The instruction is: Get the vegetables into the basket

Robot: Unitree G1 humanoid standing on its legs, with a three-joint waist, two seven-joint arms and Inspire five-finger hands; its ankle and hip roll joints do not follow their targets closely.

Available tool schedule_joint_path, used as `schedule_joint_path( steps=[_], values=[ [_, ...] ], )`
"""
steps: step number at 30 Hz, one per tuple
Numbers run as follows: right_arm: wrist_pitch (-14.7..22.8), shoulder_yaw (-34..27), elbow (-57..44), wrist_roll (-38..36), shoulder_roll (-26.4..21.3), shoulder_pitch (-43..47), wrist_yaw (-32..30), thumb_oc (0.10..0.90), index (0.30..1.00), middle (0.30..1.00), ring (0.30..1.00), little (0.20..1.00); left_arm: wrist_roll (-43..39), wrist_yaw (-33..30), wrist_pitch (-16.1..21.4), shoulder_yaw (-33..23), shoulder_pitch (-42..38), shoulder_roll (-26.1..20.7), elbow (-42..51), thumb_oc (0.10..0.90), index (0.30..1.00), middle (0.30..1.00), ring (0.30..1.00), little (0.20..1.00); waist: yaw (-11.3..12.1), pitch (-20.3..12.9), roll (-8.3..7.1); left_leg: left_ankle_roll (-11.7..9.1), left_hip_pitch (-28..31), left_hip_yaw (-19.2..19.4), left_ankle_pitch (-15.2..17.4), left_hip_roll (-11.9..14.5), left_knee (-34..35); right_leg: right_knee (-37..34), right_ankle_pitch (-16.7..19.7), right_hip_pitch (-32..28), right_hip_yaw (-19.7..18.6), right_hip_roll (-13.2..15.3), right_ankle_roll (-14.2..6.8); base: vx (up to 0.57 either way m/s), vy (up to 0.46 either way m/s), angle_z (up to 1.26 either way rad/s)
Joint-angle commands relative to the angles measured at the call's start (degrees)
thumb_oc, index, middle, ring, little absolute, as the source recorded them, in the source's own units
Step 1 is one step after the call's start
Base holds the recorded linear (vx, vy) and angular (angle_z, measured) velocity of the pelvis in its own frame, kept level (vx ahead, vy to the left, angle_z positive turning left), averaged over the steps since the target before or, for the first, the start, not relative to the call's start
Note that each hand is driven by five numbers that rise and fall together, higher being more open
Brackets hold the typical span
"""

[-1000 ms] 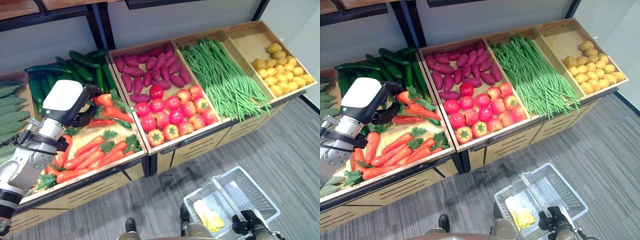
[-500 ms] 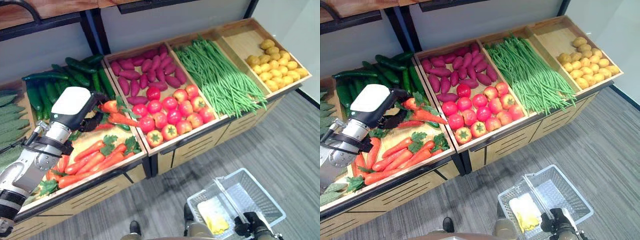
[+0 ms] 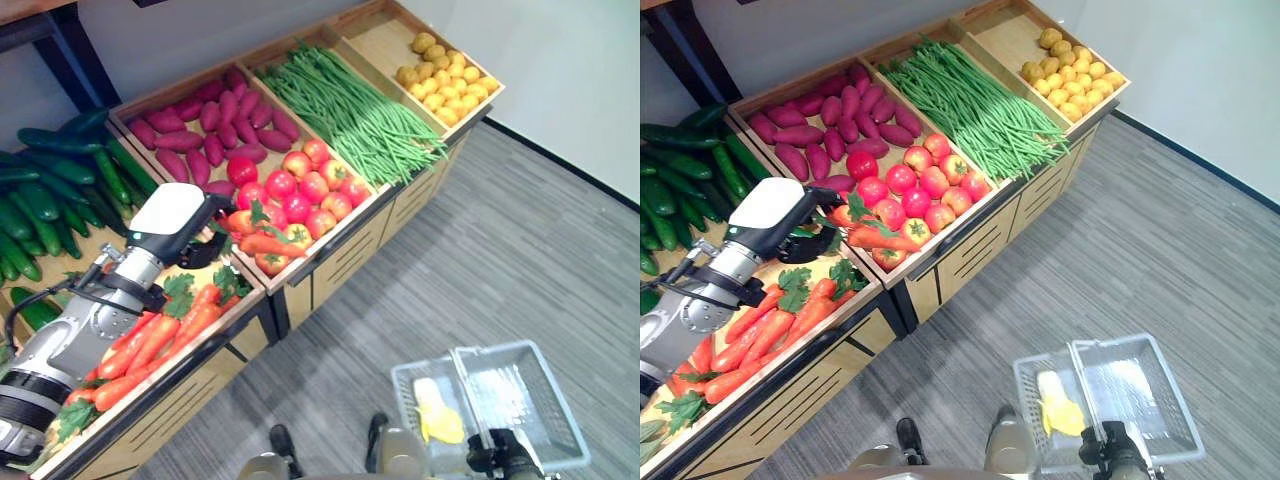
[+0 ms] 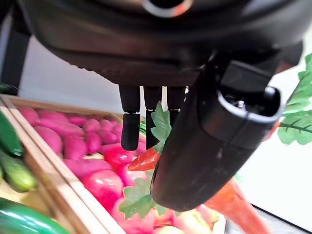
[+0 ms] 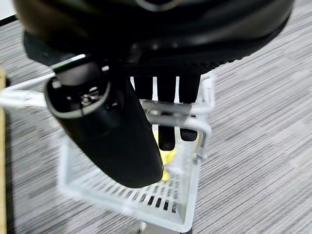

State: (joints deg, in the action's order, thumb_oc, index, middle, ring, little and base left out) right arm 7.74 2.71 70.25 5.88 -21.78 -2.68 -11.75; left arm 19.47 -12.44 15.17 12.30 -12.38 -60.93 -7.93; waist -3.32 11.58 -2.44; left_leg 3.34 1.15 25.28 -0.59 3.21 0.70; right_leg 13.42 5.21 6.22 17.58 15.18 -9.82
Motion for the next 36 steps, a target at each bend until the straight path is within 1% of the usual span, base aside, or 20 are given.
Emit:
schedule_joint_path(
  steps=[1, 2, 3, 6, 7, 9, 10, 12, 18, 23, 26, 27, 29, 30, 31, 32, 33, 34, 35, 36],
  values=[
    [2.44, 1.07, -1.65, -0.56, -4.09, 1.13, -2.29, 0.400, 0.300, 0.300, 0.300, 0.300, -2.97, -3.48, 1.75, -10.33, -2.20, -2.57, 5.46, 0.400, 0.300, 0.300, 0.300, 0.300, 0.44, -4.48, -0.39, -3.45, -0.37, -1.68, 3.23, 0.39, -0.61, 6.25, -0.78, -0.48, -2.11, 5.17, -2.42, -0.02, -0.057, -0.61],
    [2.32, 1.12, -1.74, -0.35, -4.11, 1.31, -2.32, 0.400, 0.300, 0.300, 0.300, 0.300, -2.95, -3.45, 1.66, -10.92, -1.67, -2.74, 5.55, 0.400, 0.300, 0.300, 0.300, 0.300, 0.97, -4.80, -0.76, -3.69, -0.62, -0.76, 3.15, 0.40, -0.83, 4.54, -0.67, -1.79, -0.92, 5.32, -2.60, -0.02, -0.071, -0.42],
    [2.29, 1.37, -2.12, -0.25, -4.08, 1.64, -2.22, 0.400, 0.300, 0.300, 0.300, 0.300, -2.85, -3.58, 1.62, -12.17, -0.51, -2.79, 5.57, 0.400, 0.300, 0.300, 0.300, 0.300, 1.63, -4.88, -1.10, -4.07, -0.51, 0.63, 3.02, 0.60, -0.91, 1.29, -0.17, -3.14, 1.58, 5.40, -2.86, -0.03, -0.109, -0.15],
    [2.22, 1.64, -2.31, -0.07, -4.18, 1.65, -2.35, 0.400, 0.300, 0.300, 0.300, 0.300, -2.70, -3.71, 1.55, -13.76, 0.89, -2.62, 5.52, 0.400, 0.300, 0.300, 0.300, 0.300, 1.86, -5.17, -1.13, -4.46, -0.42, 1.86, 2.84, 1.08, -1.26, -0.46, -0.59, -3.38, 2.67, 4.96, -3.03, 0.02, -0.130, -0.55],
    [2.30, 1.84, -2.79, 0.13, -4.23, 1.36, -2.29, 0.400, 0.300, 0.300, 0.300, 0.300, -3.04, -3.89, 1.80, -14.38, 1.53, -2.28, 5.34, 0.400, 0.300, 0.300, 0.300, 0.300, 1.47, -5.29, -1.04, -5.14, -0.55, 2.67, 2.45, 1.76, -1.76, -2.72, -1.45, -3.84, 2.58, 3.96, -2.84, 0.03, -0.125, -0.64],
    [2.28, 1.74, -3.12, 0.18, -4.41, 1.20, -2.33, 0.400, 0.300, 0.300, 0.300, 0.300, -3.47, -3.91, 1.86, -14.30, 1.60, -1.84, 5.10, 0.400, 0.300, 0.300, 0.300, 0.300, 1.11, -5.25, -0.85, -5.63, -0.67, 2.93, 2.04, 2.17, -1.86, -4.30, -2.13, -4.41, 2.52, 3.20, -2.52, 0.02, -0.162, -0.31],
    [2.19, 1.47, -3.27, 0.20, -4.74, 0.96, -2.40, 0.400, 0.300, 0.300, 0.300, 0.300, -3.68, -3.92, 1.81, -14.30, 1.68, -1.22, 5.04, 0.400, 0.300, 0.300, 0.300, 0.300, 0.80, -5.23, -0.46, -6.34, -0.76, 3.39, 1.36, 2.93, -1.84, -6.48, -3.00, -5.34, 3.13, 2.18, -2.14, 0.01, -0.206, -0.31],
    [1.96, 0.77, -3.21, 0.34, -5.53, 0.57, -2.69, 0.400, 0.300, 0.300, 0.300, 0.300, -4.11, -3.79, 2.01, -14.35, 1.32, -1.14, 5.72, 0.400, 0.300, 0.300, 0.300, 0.300, 0.20, -5.09, 0.33, -7.49, -0.89, 3.78, 0.12, 4.15, -1.77, -7.88, -4.16, -5.90, 3.21, 0.82, -1.62, 0.01, -0.239, -0.28],
    [1.80, -0.14, -2.98, 0.40, -6.91, -0.88, -3.33, 0.400, 0.300, 0.300, 0.300, 0.300, -4.68, -3.40, 2.22, -12.35, -0.51, -0.59, 6.51, 0.400, 0.300, 0.300, 0.300, 0.300, -1.18, -4.82, 1.73, -9.03, -0.66, 3.91, -1.62, 5.92, -1.75, -9.24, -5.52, -6.75, 3.17, -1.07, -0.47, 0.00, -0.138, -0.14],
    [1.85, -0.55, -3.27, 0.21, -7.92, -1.21, -3.67, 0.400, 0.300, 0.300, 0.300, 0.300, -5.18, -3.28, 2.40, -10.84, -1.99, -0.06, 6.38, 0.400, 0.300, 0.300, 0.300, 0.300, -1.82, -4.62, 2.97, -10.43, -0.47, 4.64, -3.56, 7.40, -1.31, -10.67, -6.04, -7.19, 2.28, -2.92, 0.32, -0.03, -0.115, -0.02],
    [2.19, -0.66, -4.30, -0.31, -8.70, -1.43, -4.44, 0.400, 0.300, 0.300, 0.300, 0.300, -6.42, -3.53, 2.40, -9.01, -3.55, 1.92, 5.05, 0.400, 0.300, 0.300, 0.300, 0.300, -2.69, -3.78, 4.39, -12.01, -0.62, 5.03, -5.92, 9.23, -1.31, -10.91, -7.00, -7.16, 1.49, -4.73, 1.43, -0.05, -0.159, -0.10],
    [2.16, -0.76, -4.37, -0.31, -8.77, -1.51, -4.43, 0.400, 0.300, 0.300, 0.300, 0.300, -6.39, -3.57, 2.42, -8.82, -3.75, 2.02, 4.92, 0.400, 0.300, 0.300, 0.300, 0.300, -2.61, -3.73, 4.51, -12.13, -0.56, 5.01, -6.04, 9.35, -1.27, -10.94, -7.02, -7.22, 1.51, -4.87, 1.53, -0.03, -0.180, -0.12],
    [2.38, -1.11, -4.13, -0.74, -9.24, -2.07, -5.00, 0.400, 0.300, 0.300, 0.300, 0.300, -7.01, -3.63, 2.36, -6.89, -5.16, 4.02, 3.24, 0.400, 0.300, 0.300, 0.300, 0.300, -3.20, -3.17, 5.33, -13.46, -0.84, 4.42, -7.55, 10.88, -1.84, -12.07, -7.56, -8.15, 0.92, -6.45, 2.69, -0.02, -0.273, -0.12],
    [2.66, -1.52, -4.80, -1.10, -9.80, -2.54, -5.22, 0.400, 0.300, 0.300, 0.300, 0.300, -7.24, -3.40, 2.20, -5.97, -5.85, 5.26, 2.29, 0.400, 0.300, 0.300, 0.300, 0.300, -3.75, -2.44, 5.33, -14.47, -1.65, 3.62, -7.64, 12.26, -5.29, -13.16, -7.86, -9.13, 0.21, -7.49, 3.60, -0.01, -0.240, -0.12],
    [2.65, -1.58, -4.82, -1.11, -9.82, -2.57, -5.21, 0.400, 0.300, 0.300, 0.300, 0.300, -7.23, -3.42, 2.22, -5.86, -5.99, 5.31, 2.20, 0.400, 0.300, 0.300, 0.300, 0.300, -3.73, -2.38, 5.41, -14.57, -1.79, 3.52, -7.51, 12.45, -5.64, -13.24, -7.86, -9.22, 0.25, -7.61, 3.68, 0.01, -0.240, -0.15],
    [2.71, -1.79, -5.09, -1.18, -10.66, -2.61, -5.23, 0.400, 0.300, 0.300, 0.300, 0.300, -7.14, -3.39, 2.38, -5.60, -6.04, 5.70, 2.20, 0.400, 0.300, 0.300, 0.300, 0.300, -3.34, -1.48, 5.25, -14.81, -2.81, -0.66, -7.29, 12.22, -8.83, -13.72, -8.26, -9.59, -1.24, -8.12, 4.34, 0.02, -0.089, -0.26],
    [2.71, -1.84, -5.12, -1.18, -10.70, -2.63, -5.21, 0.400, 0.300, 0.300, 0.300, 0.300, -7.14, -3.40, 2.39, -5.58, -6.08, 5.75, 2.18, 0.400, 0.300, 0.300, 0.300, 0.300, -3.44, -1.43, 5.33, -14.84, -2.97, -0.84, -7.14, 12.32, -9.13, -13.71, -8.31, -9.65, -1.13, -8.17, 4.37, -0.04, -0.081, -0.34],
    [2.75, -2.18, -5.16, -1.21, -11.74, -2.05, -5.50, 0.400, 0.300, 0.300, 0.300, 0.300, -7.45, -3.61, 2.40, -5.72, -5.39, 6.55, 2.61, 0.400, 0.300, 0.300, 0.300, 0.300, -2.49, -0.72, 5.41, -13.39, -4.66, -6.02, -8.24, 10.01, -9.37, -13.54, -7.30, -8.67, -2.13, -8.24, 4.84, -0.06, 0.010, -0.44],
    [2.79, -2.38, -5.35, -1.42, -12.25, -1.64, -5.45, 0.400, 0.300, 0.300, 0.300, 0.300, -7.24, -3.78, 2.33, -6.12, -4.89, 7.06, 2.78, 0.400, 0.300, 0.300, 0.300, 0.300, -1.86, -0.75, 5.25, -12.59, -6.08, -10.05, -7.30, 7.94, -8.15, -13.71, -6.91, -7.89, -3.58, -7.98, 4.69, -0.03, 0.007, -0.55],
    [2.97, -2.40, -5.31, -1.59, -12.64, -1.21, -5.68, 0.400, 0.300, 0.300, 0.300, 0.300, -6.76, -4.33, 2.36, -6.51, -4.48, 7.30, 2.82, 0.400, 0.300, 0.300, 0.300, 0.300, -1.36, -0.63, 4.94, -11.89, -7.01, -13.91, -5.84, 6.58, -6.92, -13.60, -6.80, -7.29, -5.26, -7.79, 4.44, 0.06, 0.007, -0.77]
  ],
)
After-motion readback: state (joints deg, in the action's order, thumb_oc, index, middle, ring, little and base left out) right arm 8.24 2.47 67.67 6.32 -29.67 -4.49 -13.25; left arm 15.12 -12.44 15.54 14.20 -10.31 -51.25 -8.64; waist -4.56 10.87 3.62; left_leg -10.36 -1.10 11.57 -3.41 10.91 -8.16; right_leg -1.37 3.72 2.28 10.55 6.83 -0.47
